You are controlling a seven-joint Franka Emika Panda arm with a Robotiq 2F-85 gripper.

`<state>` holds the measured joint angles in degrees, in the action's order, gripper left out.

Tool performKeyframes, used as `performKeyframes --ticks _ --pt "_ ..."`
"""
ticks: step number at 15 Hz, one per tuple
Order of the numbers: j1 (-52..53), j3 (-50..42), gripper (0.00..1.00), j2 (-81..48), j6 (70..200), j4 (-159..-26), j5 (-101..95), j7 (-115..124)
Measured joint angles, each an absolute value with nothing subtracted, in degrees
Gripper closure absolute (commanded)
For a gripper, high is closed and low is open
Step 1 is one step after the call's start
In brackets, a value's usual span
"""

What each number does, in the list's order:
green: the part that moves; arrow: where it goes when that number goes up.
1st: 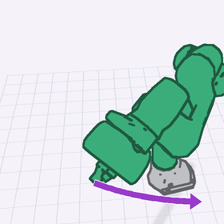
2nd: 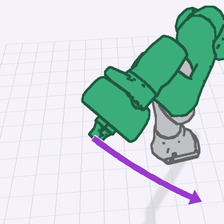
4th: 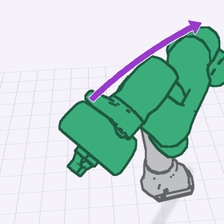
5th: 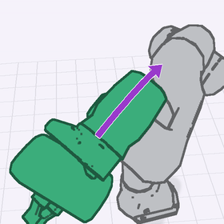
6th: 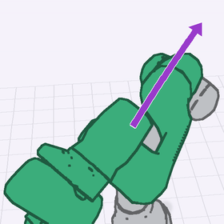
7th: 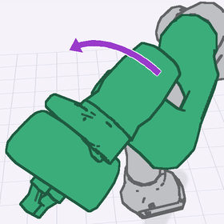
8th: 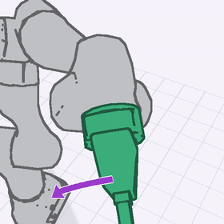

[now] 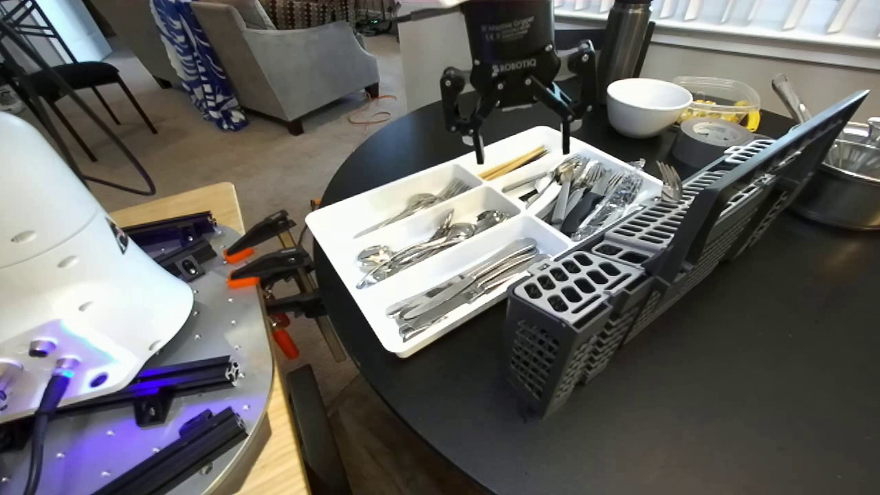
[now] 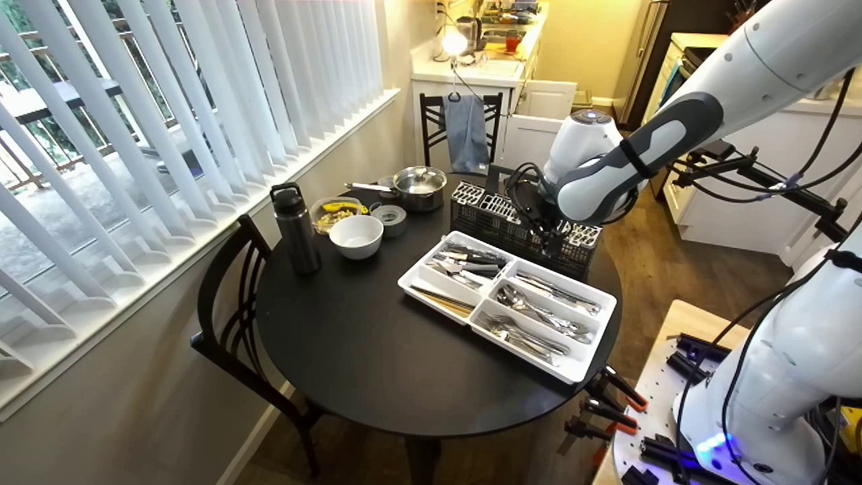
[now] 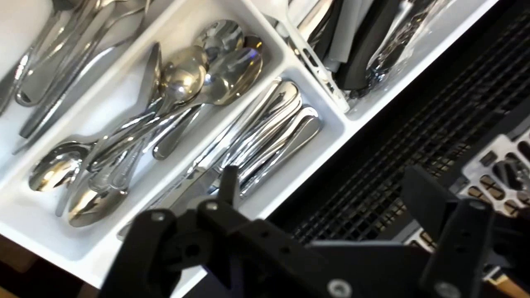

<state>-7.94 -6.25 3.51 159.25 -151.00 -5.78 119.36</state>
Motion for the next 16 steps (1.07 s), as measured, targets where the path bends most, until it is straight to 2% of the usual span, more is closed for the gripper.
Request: performKeyframes --ticks 3,11,16 --pt "-7.82 -5.64 0.0 3.86 164.79 -150.96 -8.68 117.44" --pt "-7.95 -5.32 0.0 4.29 165.42 -150.71 -8.68 116.84" --pt "-11.14 -7.44 0.0 2.57 173.5 -145.38 -15.22 117.98"
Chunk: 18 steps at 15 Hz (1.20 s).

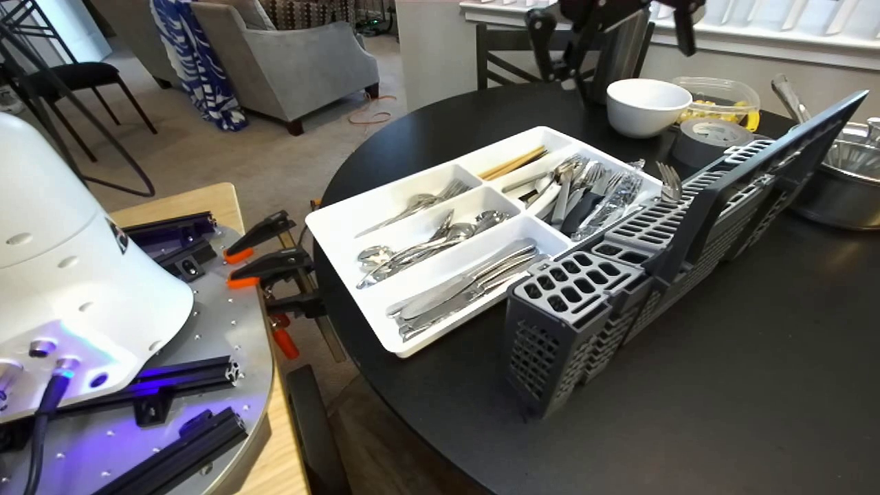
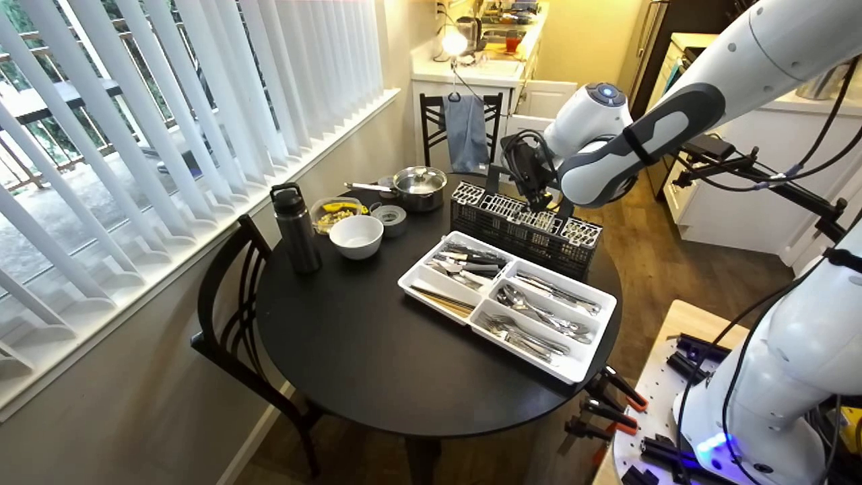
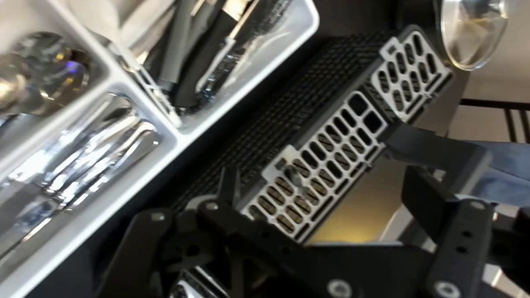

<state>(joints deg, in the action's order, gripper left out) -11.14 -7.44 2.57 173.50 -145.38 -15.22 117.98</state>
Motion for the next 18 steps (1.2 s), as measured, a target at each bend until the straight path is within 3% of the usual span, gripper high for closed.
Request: performKeyframes --ticks 18 --pt "-12.37 -14.07 0.0 -7.35 175.99 -138.51 -38.11 113.88"
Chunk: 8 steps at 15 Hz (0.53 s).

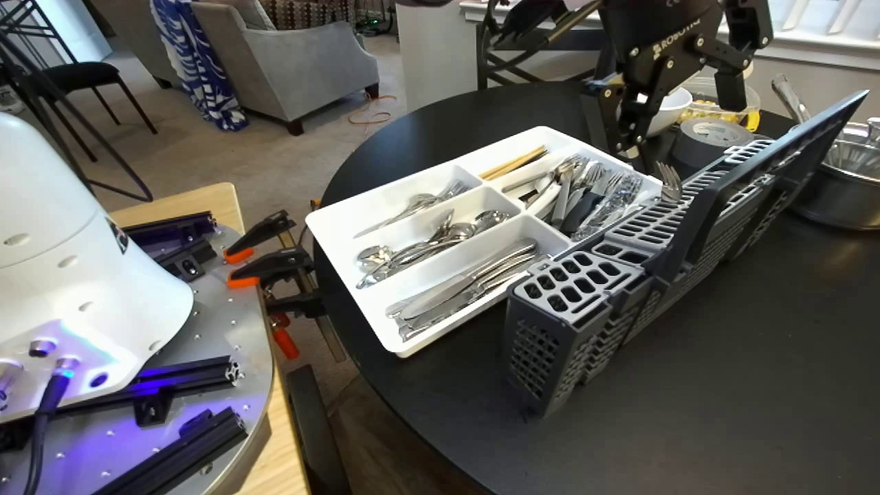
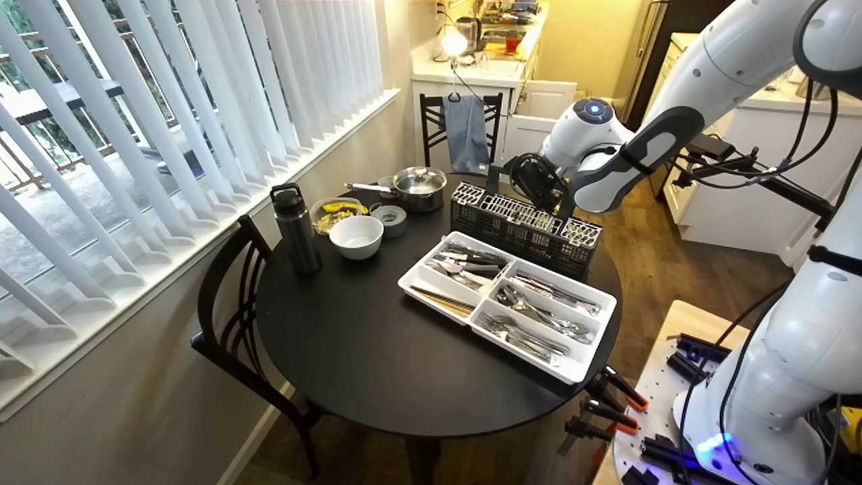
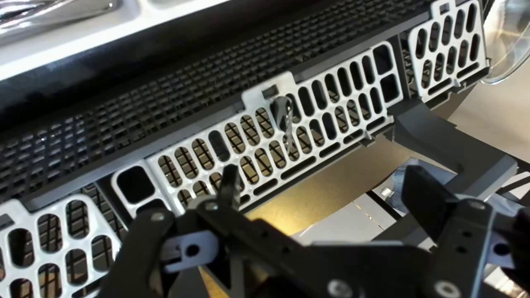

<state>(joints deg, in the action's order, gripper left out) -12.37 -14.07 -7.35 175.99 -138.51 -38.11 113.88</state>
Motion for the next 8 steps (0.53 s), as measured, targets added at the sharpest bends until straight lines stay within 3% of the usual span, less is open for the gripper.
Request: performKeyframes --ticks 5,6,8 --pt "-11.72 -14.06 0.0 -9.86 176.03 -138.0 -38.42 113.88" --pt "-11.67 -14.06 0.21 -10.17 176.09 -137.91 -38.42 113.88" --pt "-11.65 -14.06 0.33 -10.68 176.43 -137.69 -38.4 113.88"
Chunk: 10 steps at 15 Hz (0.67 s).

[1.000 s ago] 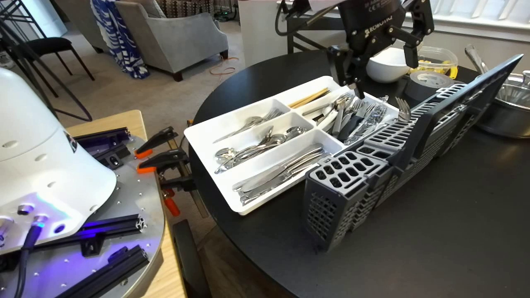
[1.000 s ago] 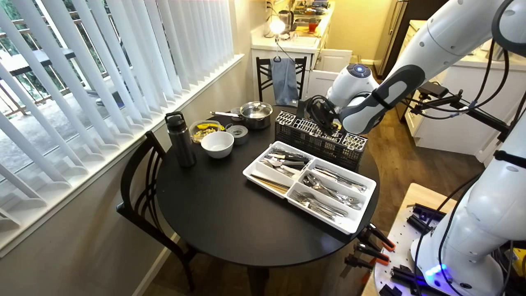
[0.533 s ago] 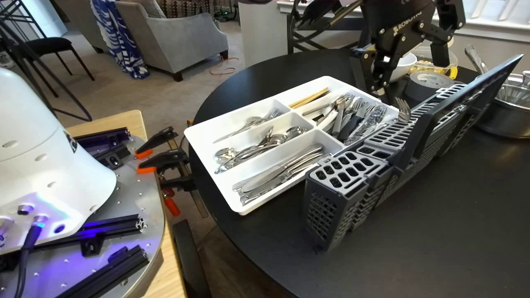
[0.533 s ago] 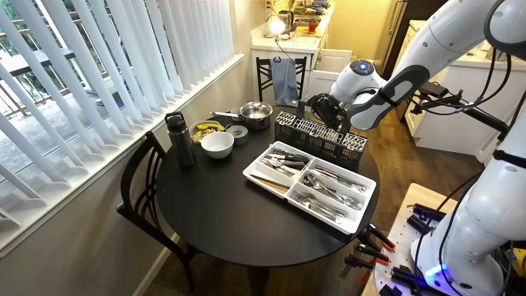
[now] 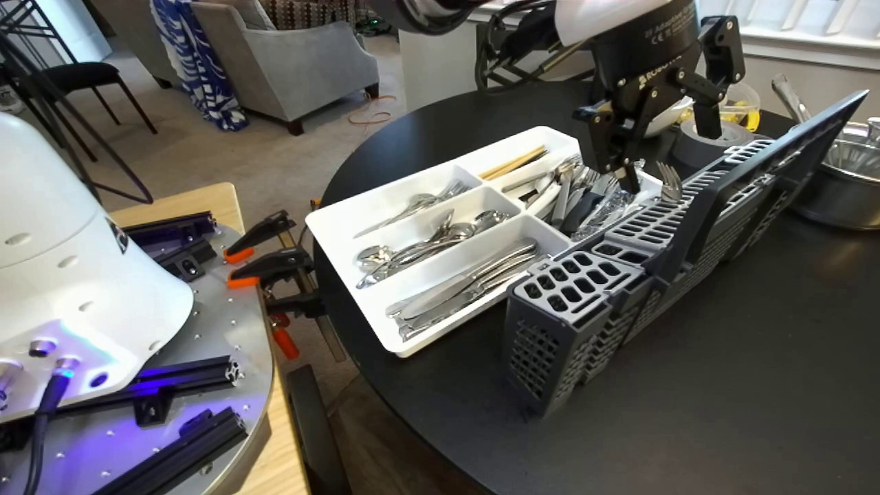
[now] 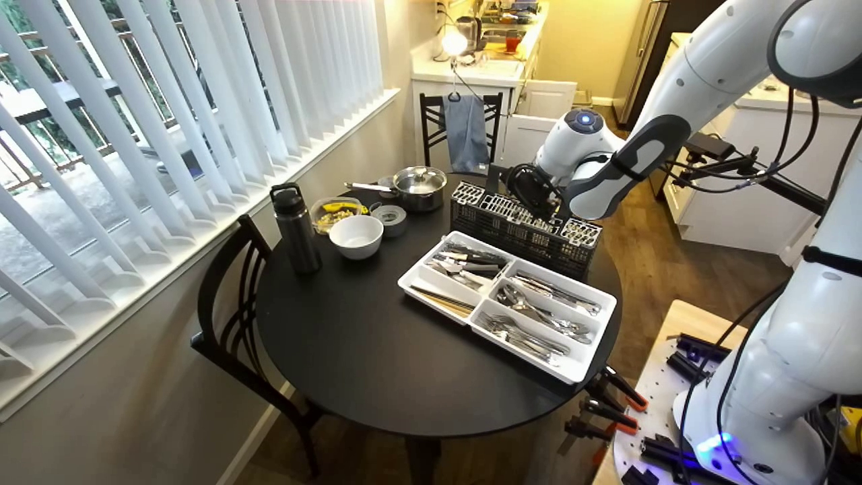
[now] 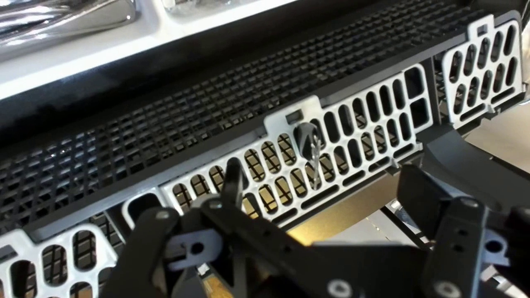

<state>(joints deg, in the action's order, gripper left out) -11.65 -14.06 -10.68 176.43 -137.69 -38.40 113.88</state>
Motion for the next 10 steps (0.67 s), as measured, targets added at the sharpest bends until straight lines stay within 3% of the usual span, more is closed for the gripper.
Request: performKeyframes --ticks 9,10 --pt "-11.59 -12.7 0.93 -12.5 178.88 -137.27 -36.69 114.12" --pt "-11.59 -12.99 0.95 -12.57 178.89 -136.98 -36.68 114.28"
